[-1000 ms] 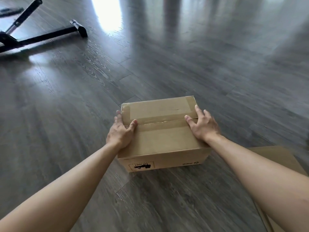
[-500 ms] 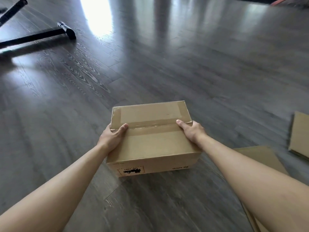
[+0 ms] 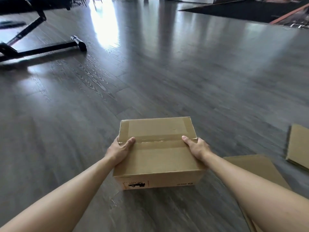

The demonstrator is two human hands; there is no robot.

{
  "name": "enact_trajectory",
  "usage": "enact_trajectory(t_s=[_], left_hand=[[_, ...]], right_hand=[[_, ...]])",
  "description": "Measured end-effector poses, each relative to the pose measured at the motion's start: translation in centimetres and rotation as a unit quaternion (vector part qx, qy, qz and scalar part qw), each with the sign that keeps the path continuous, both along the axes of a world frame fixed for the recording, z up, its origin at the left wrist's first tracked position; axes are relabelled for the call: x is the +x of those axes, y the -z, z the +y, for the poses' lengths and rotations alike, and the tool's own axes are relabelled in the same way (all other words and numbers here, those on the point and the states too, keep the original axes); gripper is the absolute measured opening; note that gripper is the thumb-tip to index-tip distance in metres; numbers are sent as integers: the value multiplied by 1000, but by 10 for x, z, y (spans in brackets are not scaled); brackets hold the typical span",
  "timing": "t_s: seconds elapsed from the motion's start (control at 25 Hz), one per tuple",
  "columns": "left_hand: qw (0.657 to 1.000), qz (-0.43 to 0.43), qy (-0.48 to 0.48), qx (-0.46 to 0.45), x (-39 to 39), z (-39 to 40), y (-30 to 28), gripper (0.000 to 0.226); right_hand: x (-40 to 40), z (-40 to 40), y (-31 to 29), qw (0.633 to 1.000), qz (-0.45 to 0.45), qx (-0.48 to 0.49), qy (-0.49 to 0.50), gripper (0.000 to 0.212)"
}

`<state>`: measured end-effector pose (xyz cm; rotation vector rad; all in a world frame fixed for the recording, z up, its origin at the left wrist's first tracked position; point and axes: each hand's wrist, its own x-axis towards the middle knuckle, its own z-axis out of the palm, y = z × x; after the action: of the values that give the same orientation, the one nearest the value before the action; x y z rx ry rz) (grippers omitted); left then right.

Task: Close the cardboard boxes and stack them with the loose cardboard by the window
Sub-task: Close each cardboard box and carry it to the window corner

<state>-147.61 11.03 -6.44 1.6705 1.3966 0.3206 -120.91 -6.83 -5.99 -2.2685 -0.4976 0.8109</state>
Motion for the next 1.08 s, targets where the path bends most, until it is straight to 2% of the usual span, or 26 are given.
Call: enact_trajectory(t_s=[0.12,0.28,0.44,0.56,0.68,0.84,0.92,1.0,1.08], left_hand=[[1000,7,11,-13,-9,-7,-2,67],[998,19,23,-55,-17,-17,-6,59],[994,52,12,-93,-24,-30,-14,65],[991,45,-6,-126,-30,-43,-21,77],[993,11,6,-118,-26,-47,-34,75],[996,-64,8,-55,-11,-41,-90,78],[997,-70,6,-19,-5,-38,-126,72],[997,-78,10,-28,0,-41,-172,56],[994,-89,22,-56,-1,-52,-232,52]], right_hand=[[-7,-12,0,1000,5,3,-2,77],[-16,-27,-1,1000,30,0,8,78],[-26,-41,-4,997,63,-5,32,85],[-34,-53,-5,997,73,-1,30,88],[-30,-55,-17,998,56,21,30,85],[-18,-50,-59,991,23,109,68,53],[-17,-51,-86,983,20,155,97,49],[-18,-60,-127,979,9,165,119,48],[-22,-78,-184,977,15,163,133,46]])
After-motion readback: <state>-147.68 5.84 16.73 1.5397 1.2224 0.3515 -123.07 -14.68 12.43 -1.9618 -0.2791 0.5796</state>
